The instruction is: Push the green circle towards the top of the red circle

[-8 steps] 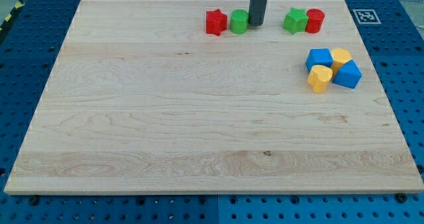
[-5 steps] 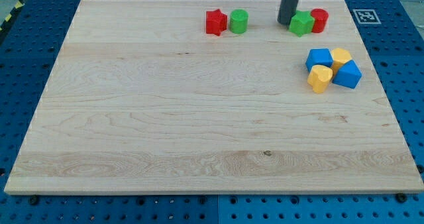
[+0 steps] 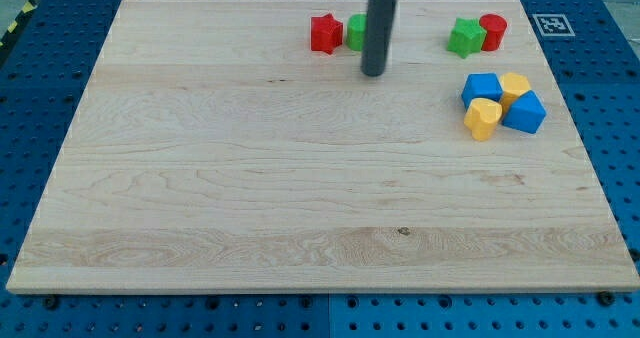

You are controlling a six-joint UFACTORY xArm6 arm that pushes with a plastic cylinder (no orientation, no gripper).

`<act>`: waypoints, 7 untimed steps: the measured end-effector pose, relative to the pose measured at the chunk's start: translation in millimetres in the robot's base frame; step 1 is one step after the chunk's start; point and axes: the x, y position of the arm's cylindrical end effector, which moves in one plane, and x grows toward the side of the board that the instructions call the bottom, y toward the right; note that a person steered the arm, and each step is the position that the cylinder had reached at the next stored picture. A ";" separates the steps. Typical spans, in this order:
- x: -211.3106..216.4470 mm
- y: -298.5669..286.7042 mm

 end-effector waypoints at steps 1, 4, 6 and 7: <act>-34.3 -13.1; -63.9 -32.0; -77.8 -71.0; -85.5 -59.1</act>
